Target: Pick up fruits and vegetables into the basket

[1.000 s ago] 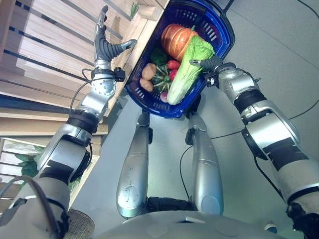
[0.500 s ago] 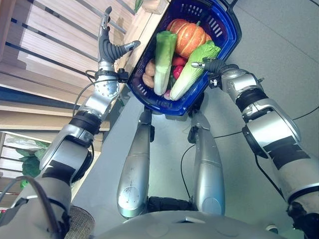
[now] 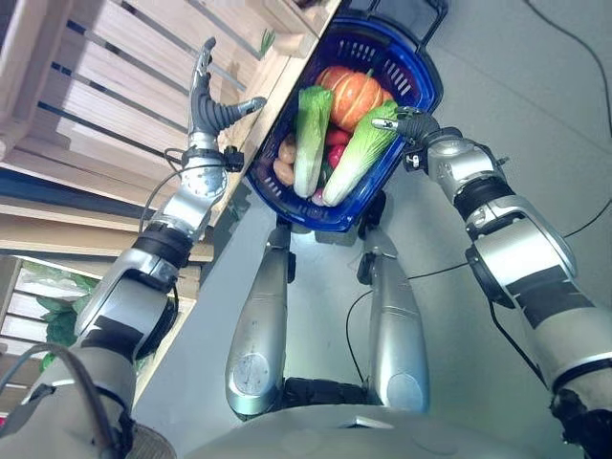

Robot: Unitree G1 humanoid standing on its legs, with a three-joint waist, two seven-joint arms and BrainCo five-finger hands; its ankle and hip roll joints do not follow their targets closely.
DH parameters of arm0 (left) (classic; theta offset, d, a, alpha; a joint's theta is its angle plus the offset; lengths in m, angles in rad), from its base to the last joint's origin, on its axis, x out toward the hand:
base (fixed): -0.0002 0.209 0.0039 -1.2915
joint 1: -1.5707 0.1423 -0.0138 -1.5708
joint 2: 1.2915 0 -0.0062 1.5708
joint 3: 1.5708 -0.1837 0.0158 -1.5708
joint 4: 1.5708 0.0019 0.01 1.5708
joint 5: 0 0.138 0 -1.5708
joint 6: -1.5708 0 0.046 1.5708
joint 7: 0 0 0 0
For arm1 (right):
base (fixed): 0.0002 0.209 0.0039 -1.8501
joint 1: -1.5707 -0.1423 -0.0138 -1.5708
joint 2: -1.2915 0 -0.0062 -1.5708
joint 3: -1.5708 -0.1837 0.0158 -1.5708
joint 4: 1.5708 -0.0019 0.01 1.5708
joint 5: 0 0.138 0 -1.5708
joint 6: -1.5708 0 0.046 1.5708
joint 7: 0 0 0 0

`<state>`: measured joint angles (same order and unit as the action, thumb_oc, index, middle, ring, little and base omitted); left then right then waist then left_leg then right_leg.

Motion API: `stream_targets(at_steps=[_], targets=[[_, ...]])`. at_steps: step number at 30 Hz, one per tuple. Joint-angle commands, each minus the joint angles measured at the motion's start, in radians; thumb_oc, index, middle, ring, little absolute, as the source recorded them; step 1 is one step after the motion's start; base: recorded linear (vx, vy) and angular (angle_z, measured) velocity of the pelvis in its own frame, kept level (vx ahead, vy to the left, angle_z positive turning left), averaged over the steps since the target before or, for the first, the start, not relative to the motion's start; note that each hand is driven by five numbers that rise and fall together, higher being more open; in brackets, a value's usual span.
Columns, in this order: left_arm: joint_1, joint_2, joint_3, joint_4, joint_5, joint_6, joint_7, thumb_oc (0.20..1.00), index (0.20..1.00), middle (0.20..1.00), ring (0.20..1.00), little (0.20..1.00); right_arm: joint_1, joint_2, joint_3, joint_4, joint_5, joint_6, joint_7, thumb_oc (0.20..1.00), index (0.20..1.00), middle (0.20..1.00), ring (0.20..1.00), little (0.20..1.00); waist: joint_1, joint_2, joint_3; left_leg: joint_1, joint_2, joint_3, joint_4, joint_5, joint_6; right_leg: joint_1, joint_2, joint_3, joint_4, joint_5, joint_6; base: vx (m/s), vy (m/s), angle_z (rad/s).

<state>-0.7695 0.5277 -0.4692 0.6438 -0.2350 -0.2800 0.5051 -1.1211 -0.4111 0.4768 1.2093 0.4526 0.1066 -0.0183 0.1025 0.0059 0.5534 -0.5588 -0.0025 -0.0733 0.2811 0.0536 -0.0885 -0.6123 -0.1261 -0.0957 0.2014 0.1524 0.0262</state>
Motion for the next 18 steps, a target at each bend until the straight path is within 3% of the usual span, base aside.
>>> stream_targets(at_steps=[1,4,9,14,18], targets=[[0.082,0.023,0.063,-0.012,0.043,-0.010,-0.049,1.000,1.000,1.000,1.000,1.000,0.094,-0.073,-0.014,-0.065,-0.020,-0.111,-0.041,1.000,1.000,1.000,1.000,1.000,-0.019,0.066,-0.033,0.132,-0.059,0.029,-0.159,0.017,0.030,0.163,0.032,-0.063,0.005,-0.130,0.064,-0.05,0.020,-0.06],[0.188,0.035,0.062,0.008,0.081,-0.015,-0.076,1.000,1.000,1.000,1.000,1.000,0.235,-0.089,-0.043,-0.135,-0.035,-0.151,-0.060,1.000,1.000,1.000,1.000,1.000,-0.033,0.052,-0.050,0.237,-0.045,0.039,-0.225,0.019,0.026,0.272,0.022,-0.055,-0.059,-0.117,0.077,0.01,0.019,-0.02],[0.374,0.041,0.073,0.072,0.143,-0.011,-0.130,1.000,1.000,1.000,1.000,1.000,0.494,-0.098,-0.110,-0.193,-0.007,-0.211,-0.063,1.000,1.000,1.000,1.000,1.000,-0.061,0.037,-0.161,0.364,-0.028,0.054,-0.317,0.014,0.021,0.413,0.016,-0.046,-0.176,-0.093,0.092,0.07,0.034,-0.09],[0.532,0.003,0.124,0.207,0.169,-0.017,-0.250,1.000,1.000,1.000,1.000,1.000,0.753,-0.072,-0.210,-0.179,-0.040,-0.262,-0.014,1.000,1.000,1.000,1.000,1.000,-0.083,0.026,-0.285,0.465,-0.014,0.077,-0.345,-0.006,0.025,0.517,0.018,-0.040,-0.231,-0.086,0.103,0.13,0.013,-0.13],[0.649,-0.059,0.161,0.336,0.232,0.007,-0.335,1.000,1.000,1.000,1.000,1.000,0.899,-0.021,-0.259,-0.130,-0.122,-0.244,0.005,1.000,1.000,1.000,1.000,1.000,-0.092,0.021,-0.383,0.538,-0.005,0.090,-0.352,-0.029,0.032,0.587,0.021,-0.034,-0.249,-0.095,0.107,0.19,-0.011,-0.18]])
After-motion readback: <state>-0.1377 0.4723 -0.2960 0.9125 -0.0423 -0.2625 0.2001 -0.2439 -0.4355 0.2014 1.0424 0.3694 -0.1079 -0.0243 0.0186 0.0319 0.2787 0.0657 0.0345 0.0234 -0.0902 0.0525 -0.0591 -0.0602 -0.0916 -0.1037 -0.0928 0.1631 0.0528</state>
